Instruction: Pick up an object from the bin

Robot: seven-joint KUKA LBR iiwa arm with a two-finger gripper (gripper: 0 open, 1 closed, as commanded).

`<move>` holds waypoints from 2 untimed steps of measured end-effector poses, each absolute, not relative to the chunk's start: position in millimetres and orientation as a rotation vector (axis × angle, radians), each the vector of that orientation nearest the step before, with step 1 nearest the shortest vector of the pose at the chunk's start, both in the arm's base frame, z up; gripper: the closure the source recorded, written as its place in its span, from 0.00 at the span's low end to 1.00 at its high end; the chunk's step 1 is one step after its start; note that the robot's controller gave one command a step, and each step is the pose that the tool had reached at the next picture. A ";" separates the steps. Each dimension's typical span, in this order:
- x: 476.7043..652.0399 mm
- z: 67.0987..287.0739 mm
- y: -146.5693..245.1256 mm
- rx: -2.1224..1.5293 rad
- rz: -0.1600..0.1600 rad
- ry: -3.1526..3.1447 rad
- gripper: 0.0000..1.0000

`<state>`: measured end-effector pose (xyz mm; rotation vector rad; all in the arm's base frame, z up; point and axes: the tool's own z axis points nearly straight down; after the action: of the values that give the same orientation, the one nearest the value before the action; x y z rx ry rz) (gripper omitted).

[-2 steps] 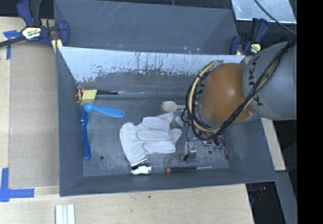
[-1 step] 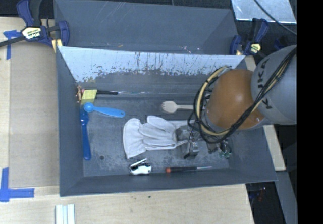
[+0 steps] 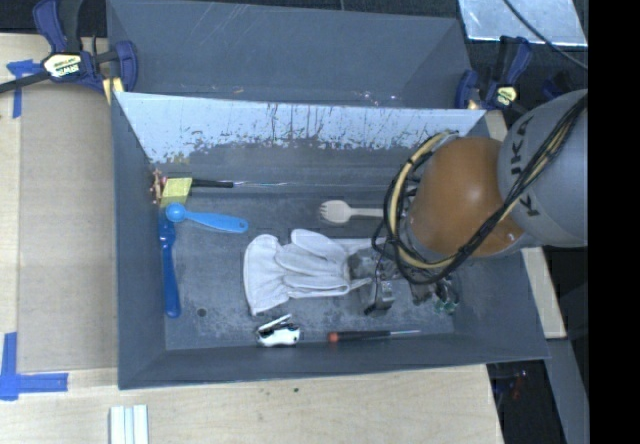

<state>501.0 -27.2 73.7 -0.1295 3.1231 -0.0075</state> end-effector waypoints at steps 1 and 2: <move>498.1 110.2 -27.1 -0.132 -0.006 3.133 1.00; 499.9 137.5 -27.2 -0.133 -0.008 3.125 1.00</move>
Offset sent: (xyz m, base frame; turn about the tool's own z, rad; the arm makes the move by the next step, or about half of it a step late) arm -0.0037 0.0003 0.0666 -0.0012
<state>499.9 -27.2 137.5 -0.1335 3.1252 -0.0078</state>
